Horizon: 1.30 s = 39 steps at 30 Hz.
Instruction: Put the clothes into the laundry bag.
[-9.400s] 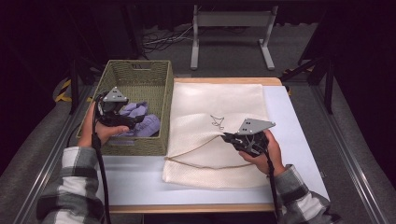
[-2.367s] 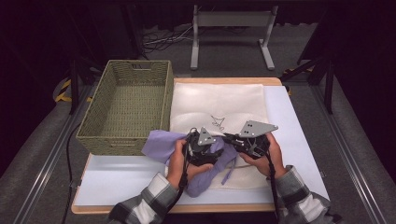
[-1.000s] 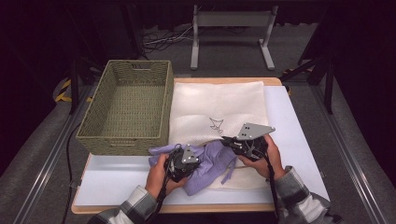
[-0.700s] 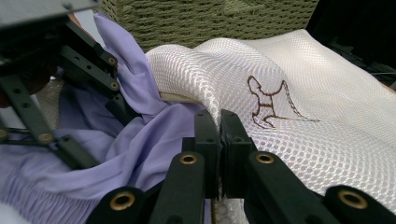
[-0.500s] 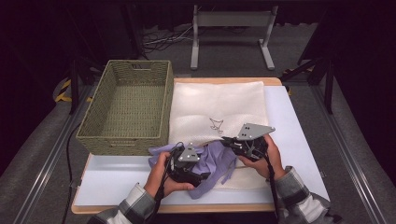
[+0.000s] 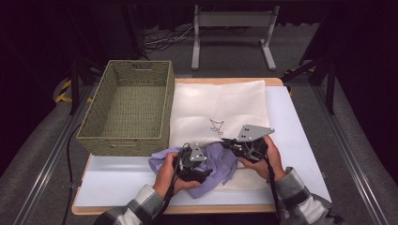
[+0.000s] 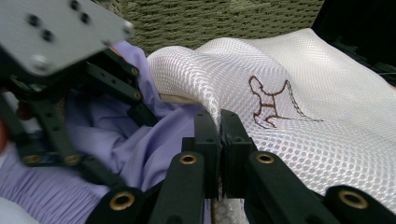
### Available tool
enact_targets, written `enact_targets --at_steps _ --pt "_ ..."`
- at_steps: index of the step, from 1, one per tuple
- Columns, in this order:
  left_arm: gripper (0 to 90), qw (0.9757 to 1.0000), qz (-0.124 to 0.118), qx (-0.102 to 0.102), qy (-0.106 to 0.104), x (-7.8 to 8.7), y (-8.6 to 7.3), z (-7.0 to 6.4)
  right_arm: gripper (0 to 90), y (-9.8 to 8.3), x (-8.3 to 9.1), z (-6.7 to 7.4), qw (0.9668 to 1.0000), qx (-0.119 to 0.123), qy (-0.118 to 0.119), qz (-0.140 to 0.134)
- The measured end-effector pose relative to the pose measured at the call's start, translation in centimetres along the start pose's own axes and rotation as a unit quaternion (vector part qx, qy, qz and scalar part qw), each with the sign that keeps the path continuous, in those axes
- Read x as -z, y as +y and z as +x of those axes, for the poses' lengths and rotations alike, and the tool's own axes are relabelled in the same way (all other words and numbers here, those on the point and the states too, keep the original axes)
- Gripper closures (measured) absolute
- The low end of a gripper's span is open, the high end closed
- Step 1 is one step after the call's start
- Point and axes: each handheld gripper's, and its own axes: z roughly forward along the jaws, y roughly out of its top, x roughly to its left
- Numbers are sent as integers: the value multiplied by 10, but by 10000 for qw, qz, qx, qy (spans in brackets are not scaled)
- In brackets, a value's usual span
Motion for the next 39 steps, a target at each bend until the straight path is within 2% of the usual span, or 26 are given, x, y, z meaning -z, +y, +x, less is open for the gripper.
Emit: enact_targets --at_steps 1,2,3,5,6,7,8,10,15,23,24,28,29,31,32,33,34,35,37,39 --pt "527 10000 1 -38 -18 0 1 0 877 0 0 1 10000 2 2 2" --pt "699 10000 -38 -38 28 0 2 0 877 1 0 1 10000 2 11 -14" --pt "699 9999 -65 -47 95 0 4 -1 877 1 0 1 10000 2 11 -14" --pt "855 9999 -56 -96 124 -1 7 -1 878 1 0 2 10000 -3 9 -17" --pt "877 9998 -61 -106 162 -2 8 -1 877 1 0 2 10000 16 19 -21" --pt "877 9997 -39 -110 203 -3 10 -1 877 1 0 2 10000 16 19 -21" --pt "879 9998 -79 -90 170 -5 12 0 878 1 0 3 10000 20 20 -19" --pt "882 9995 -157 -64 251 -6 15 1 878 1 0 4 10000 47 43 -20" --pt "884 9992 -301 17 273 -15 27 2 878 3 -1 7 9999 85 72 -26" --pt "884 9963 -655 402 380 -25 41 2 878 1 0 5 9999 71 86 -43" --pt "883 9958 -701 476 357 -25 43 3 878 1 0 5 9999 66 85 -32" --pt "876 9953 -816 476 236 -25 42 4 878 1 0 5 10000 27 76 -33" --pt "867 9951 -896 382 143 -22 41 3 878 0 0 4 10000 47 65 -32" --pt "800 9949 -984 156 172 -15 39 -2 878 -1 2 1 10000 7 46 -38" --pt "800 9949 -992 49 147 -11 38 -4 878 -1 2 1 10000 7 46 -38" --pt "729 9942 -1075 22 80 -5 36 -6 878 -2 2 0 10000 -23 40 -49" --pt "729 9935 -1133 -61 119 1 34 -8 878 -2 2 0 10000 -23 40 -49" --pt "725 9935 -1117 -175 146 8 32 -10 878 -2 3 -1 10000 -41 45 -47" --pt "624 9930 -1139 -216 215 18 27 -13 878 -2 3 -1 10000 -29 38 -38" --pt "603 9935 -1061 -378 177 33 18 -13 878 -2 2 -1 10000 -27 41 -42"
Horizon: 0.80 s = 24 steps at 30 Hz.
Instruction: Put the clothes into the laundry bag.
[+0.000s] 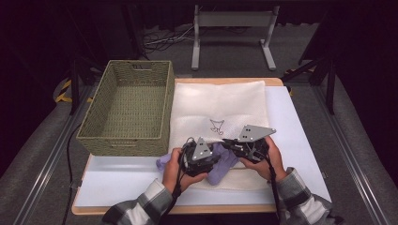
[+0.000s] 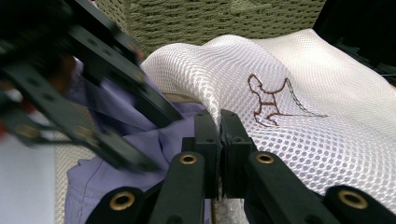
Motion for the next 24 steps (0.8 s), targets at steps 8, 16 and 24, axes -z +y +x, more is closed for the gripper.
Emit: enact_targets --at_steps 8,16,24 --pt "375 9978 443 -176 457 33 -25 8 878 1 0 0 10000 18 7 5" --pt "359 9955 797 124 502 24 -35 19 878 0 0 1 10000 53 32 20" --pt "697 9936 906 355 570 19 -42 29 878 0 -2 3 9999 68 61 55"
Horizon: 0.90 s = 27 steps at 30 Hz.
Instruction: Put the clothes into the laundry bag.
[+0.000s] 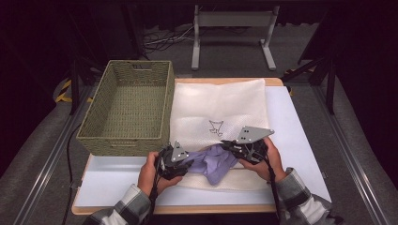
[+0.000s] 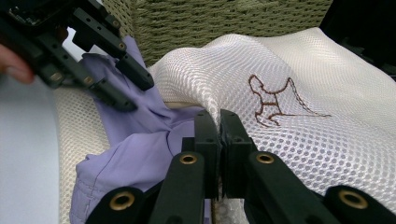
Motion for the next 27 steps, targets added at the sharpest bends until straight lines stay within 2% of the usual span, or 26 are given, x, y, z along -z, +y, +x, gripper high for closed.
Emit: enact_targets --at_steps 1,2,3,6,9,10,13,16,18,21,24,25,26,27 --pt "747 10000 -44 19 7 1 0 0 878 0 0 0 10000 9 -2 2" --pt "843 9999 -110 -48 -4 4 1 -3 878 0 0 0 10000 -3 -18 11" --pt "855 9997 -163 -152 -81 6 3 -5 878 0 0 0 10000 -4 -30 10" --pt "863 9991 -283 -256 -170 8 8 -11 878 0 0 0 10000 -24 -41 -20" --pt "863 9967 -611 -146 -520 5 17 -19 878 1 0 0 10000 -19 -55 -28" --pt "863 9958 -684 -189 -572 3 20 -22 878 1 0 1 10000 -21 -66 -28" --pt "862 9940 -768 -273 -735 -9 32 -31 878 3 0 3 10000 -18 -46 -57" --pt "863 9919 -829 -225 -936 -23 43 -37 878 3 0 4 10000 -32 5 -86" --pt "862 9918 -840 -198 -941 -32 48 -40 878 4 0 5 9999 -43 21 -102" --pt "862 9938 -822 -146 -738 -46 53 -42 878 4 0 7 9999 -33 46 -96" --pt "863 9945 -814 -70 -653 -54 55 -41 878 4 0 7 9999 -31 65 -93" --pt "863 9952 -842 -37 -498 -58 56 -41 878 4 0 7 9999 -34 74 -92" --pt "864 9954 -839 2 -460 -60 57 -39 878 4 0 7 9999 -37 86 -82" --pt "865 9958 -855 93 -315 -63 59 -38 878 3 -1 7 9999 -39 96 -75"
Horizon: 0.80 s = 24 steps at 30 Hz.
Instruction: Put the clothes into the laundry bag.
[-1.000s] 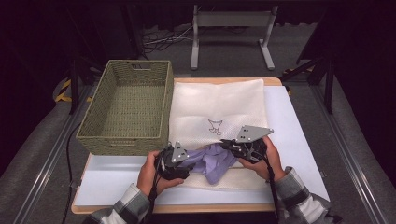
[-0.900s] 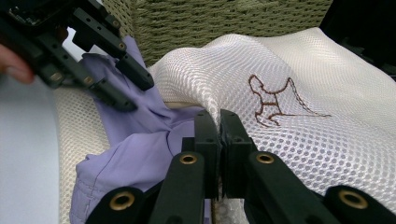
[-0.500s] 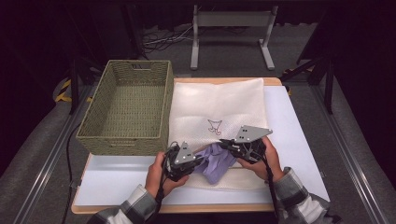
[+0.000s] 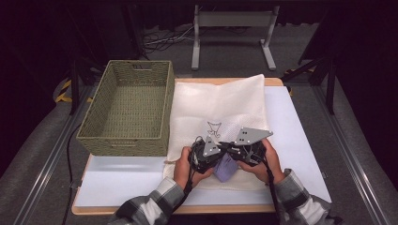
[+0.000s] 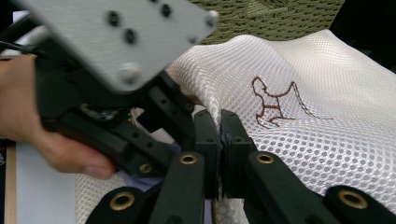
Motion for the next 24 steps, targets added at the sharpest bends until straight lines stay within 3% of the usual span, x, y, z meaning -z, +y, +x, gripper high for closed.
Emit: enact_targets --at_steps 3,8,13,15,20,22,24 --pt "866 9996 -167 33 213 -1 1 3 878 0 0 0 10000 18 13 12" --pt "867 9991 -219 27 349 1 1 7 878 -2 1 0 10000 -18 13 32" --pt "845 9994 -322 71 102 12 0 10 879 -3 3 -2 10000 -4 -73 48" --pt "758 9994 -320 14 -111 21 0 9 878 -4 3 -4 9999 -35 -91 26" --pt "579 9986 -350 -281 -290 48 -5 4 878 -5 4 -6 9999 -65 -116 27" --pt "538 9978 -272 -320 -510 59 -10 1 878 -4 4 -6 9999 -63 -126 26" --pt "455 9968 -36 -253 -756 64 -17 -3 878 -4 3 -6 9999 -75 -116 29"
